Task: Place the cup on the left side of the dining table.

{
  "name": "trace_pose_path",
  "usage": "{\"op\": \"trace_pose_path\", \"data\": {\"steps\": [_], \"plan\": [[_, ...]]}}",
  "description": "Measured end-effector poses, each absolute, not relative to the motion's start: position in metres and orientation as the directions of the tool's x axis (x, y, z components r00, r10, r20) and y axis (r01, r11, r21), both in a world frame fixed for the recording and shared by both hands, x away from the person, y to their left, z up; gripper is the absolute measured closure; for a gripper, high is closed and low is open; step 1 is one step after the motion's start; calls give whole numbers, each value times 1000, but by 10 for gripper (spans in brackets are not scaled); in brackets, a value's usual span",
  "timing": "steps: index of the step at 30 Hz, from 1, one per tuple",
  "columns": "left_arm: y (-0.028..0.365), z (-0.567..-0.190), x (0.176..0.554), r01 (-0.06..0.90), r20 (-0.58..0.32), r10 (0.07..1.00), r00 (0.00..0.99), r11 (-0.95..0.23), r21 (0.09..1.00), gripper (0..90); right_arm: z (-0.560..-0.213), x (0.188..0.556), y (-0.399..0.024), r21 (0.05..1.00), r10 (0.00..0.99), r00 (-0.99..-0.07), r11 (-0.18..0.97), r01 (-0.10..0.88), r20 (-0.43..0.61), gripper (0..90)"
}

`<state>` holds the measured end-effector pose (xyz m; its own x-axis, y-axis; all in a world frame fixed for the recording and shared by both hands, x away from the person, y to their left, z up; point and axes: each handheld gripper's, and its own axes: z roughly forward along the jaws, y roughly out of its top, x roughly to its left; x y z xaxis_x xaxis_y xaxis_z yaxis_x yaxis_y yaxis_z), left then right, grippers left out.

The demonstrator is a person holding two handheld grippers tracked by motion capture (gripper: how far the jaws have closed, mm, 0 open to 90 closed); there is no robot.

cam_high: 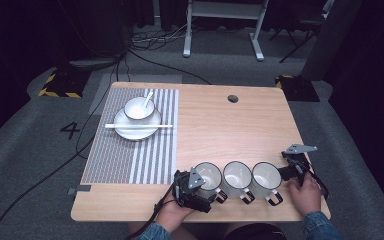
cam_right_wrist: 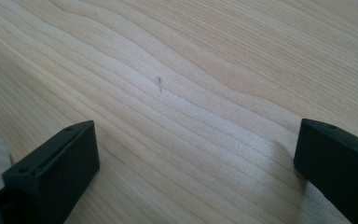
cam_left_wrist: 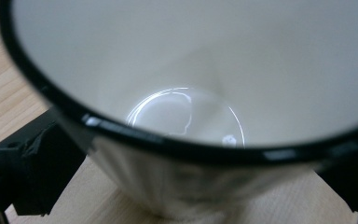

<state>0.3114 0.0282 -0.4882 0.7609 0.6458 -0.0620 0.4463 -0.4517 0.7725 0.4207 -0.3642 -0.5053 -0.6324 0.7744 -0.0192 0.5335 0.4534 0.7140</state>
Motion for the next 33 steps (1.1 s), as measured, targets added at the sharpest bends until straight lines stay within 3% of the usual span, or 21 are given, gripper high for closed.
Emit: {"op": "trace_pose_path", "data": {"steps": [10, 13, 33], "plan": [[21, -494, 317, 460, -102, 666, 739, -388, 798, 11, -505, 421, -364, 713, 773, -634, 456, 532, -21, 2], [20, -493, 315, 419, -51, 668, 742, -403, 814, 25, -505, 421, -364, 714, 775, -631, 453, 534, -20, 2], [21, -468, 302, 357, 7, 668, 744, -406, 841, 32, -505, 420, -364, 714, 776, -630, 452, 534, -20, 2]]}}
